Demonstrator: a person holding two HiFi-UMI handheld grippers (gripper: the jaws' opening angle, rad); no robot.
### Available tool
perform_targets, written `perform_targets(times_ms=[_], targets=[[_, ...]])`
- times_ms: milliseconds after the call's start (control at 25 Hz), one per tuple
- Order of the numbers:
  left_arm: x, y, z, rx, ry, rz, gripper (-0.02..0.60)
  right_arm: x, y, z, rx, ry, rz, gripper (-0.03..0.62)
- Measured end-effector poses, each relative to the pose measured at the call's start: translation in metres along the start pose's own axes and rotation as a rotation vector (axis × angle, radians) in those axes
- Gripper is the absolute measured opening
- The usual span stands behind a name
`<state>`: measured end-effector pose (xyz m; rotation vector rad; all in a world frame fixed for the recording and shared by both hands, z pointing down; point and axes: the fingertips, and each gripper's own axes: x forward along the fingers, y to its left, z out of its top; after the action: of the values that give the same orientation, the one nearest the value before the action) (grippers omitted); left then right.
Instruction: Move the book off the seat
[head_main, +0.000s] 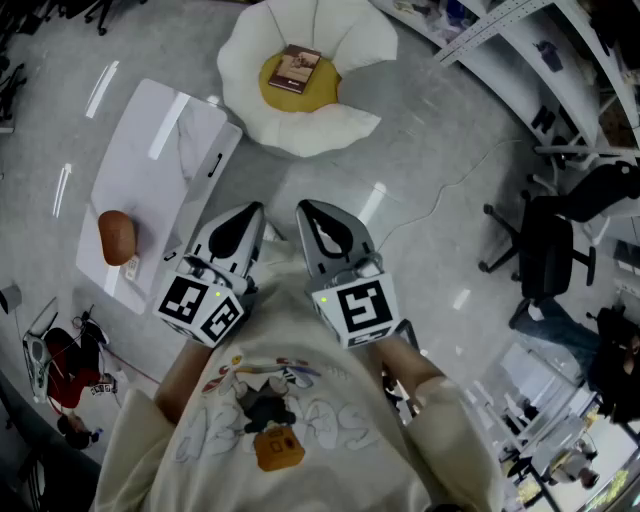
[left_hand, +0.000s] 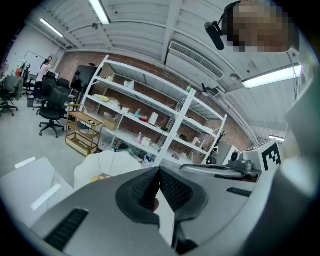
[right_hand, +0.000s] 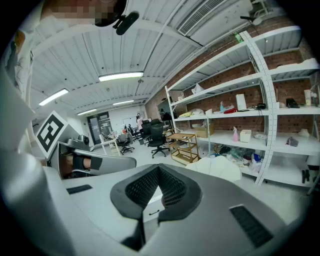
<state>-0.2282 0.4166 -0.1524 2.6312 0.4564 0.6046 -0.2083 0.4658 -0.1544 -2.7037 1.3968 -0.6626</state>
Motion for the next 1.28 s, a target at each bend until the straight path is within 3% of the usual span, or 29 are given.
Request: perform_targets(times_ms=[200, 560, 1000, 1160, 1280], targets=[[0.003, 0.0, 0.003, -0.003, 0.0, 0.009, 0.009, -0.002, -0.005, 0.005, 0.004, -0.004, -0.008, 0.008], [-0.034, 0.041, -0.005, -0.042, -0.02, 0.061, 0.009, -0.002, -0.014, -0.011, 0.028, 0.014, -0.089, 0.009], [-0.091, 0.085, 0.037, -0.072, -0.094, 0.098, 0.009, 0.029, 0.004, 0.037, -0.017, -0.001, -0.12, 0.009], [-0.102, 0.116, 0.011, -0.07, -0.08, 0.083, 0.009, 0.05, 0.024, 0.016, -0.017, -0.008, -0.126, 0.009], [-0.085, 0.111, 0.031, -0.066, -0.058, 0.082, 0.009, 0.056, 0.006, 0.034, -0.016, 0.001, -0.127, 0.009]])
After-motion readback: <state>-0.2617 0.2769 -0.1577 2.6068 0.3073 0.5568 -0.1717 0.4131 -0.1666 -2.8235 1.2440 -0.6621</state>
